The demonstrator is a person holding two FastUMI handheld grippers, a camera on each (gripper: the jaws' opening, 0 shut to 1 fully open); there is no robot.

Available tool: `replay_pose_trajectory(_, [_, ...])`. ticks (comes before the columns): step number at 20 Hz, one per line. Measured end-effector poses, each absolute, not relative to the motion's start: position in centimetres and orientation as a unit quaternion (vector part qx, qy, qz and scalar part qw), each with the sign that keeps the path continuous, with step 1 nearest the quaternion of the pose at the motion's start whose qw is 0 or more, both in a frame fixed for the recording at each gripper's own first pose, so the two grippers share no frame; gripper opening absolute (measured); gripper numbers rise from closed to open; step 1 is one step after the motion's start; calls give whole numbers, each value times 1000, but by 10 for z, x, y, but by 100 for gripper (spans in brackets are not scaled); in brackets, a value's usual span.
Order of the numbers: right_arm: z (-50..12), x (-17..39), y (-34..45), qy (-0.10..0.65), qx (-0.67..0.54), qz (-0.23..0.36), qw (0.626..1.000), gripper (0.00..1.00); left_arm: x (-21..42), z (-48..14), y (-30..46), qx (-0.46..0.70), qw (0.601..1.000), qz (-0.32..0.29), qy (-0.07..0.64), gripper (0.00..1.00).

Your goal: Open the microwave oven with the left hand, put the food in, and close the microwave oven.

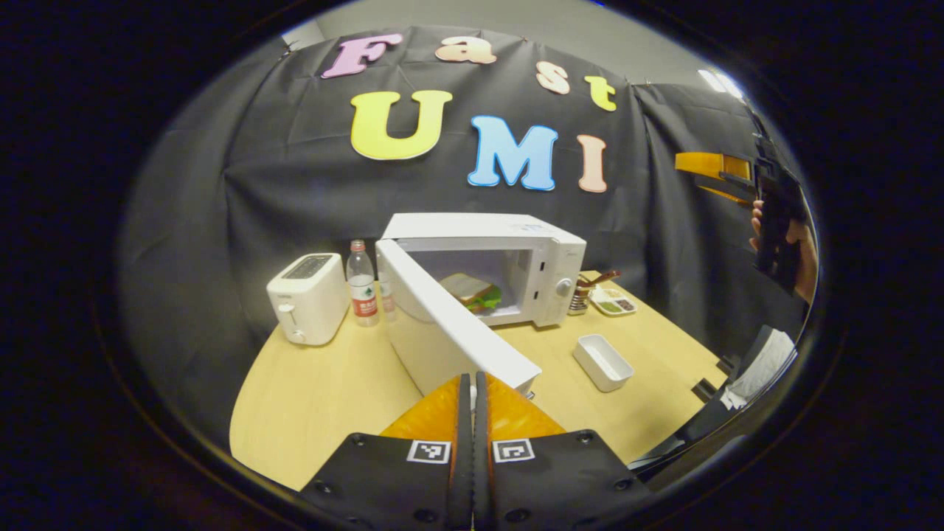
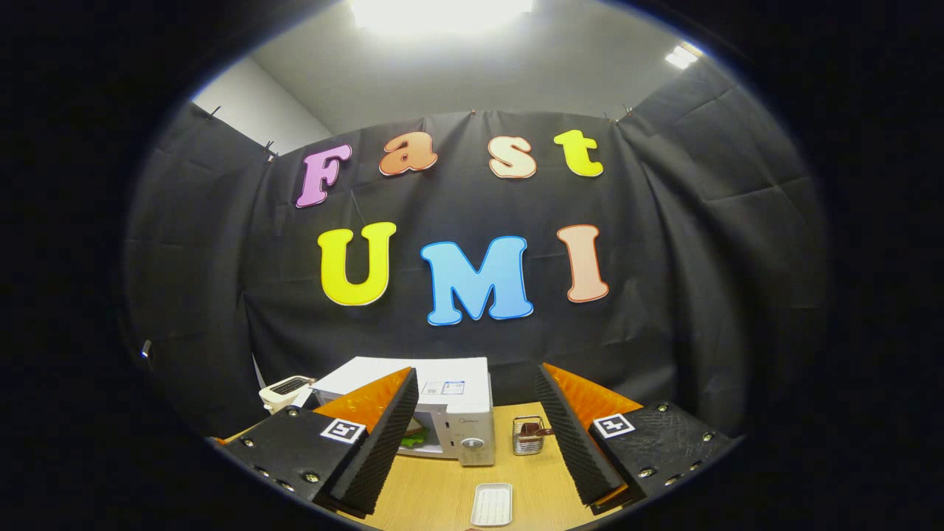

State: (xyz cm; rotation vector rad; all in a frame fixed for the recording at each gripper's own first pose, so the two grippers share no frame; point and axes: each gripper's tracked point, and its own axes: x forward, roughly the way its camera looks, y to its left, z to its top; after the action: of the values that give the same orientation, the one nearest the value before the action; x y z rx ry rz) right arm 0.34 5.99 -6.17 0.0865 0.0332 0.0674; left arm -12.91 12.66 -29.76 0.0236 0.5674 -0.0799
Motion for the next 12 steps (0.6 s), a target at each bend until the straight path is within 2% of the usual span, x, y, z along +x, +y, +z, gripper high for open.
replay_pose_trajectory(12, [-56, 27, 16, 7, 44, 14, 999, 96, -68, -305, 53, 22, 954, -104, 280, 7])
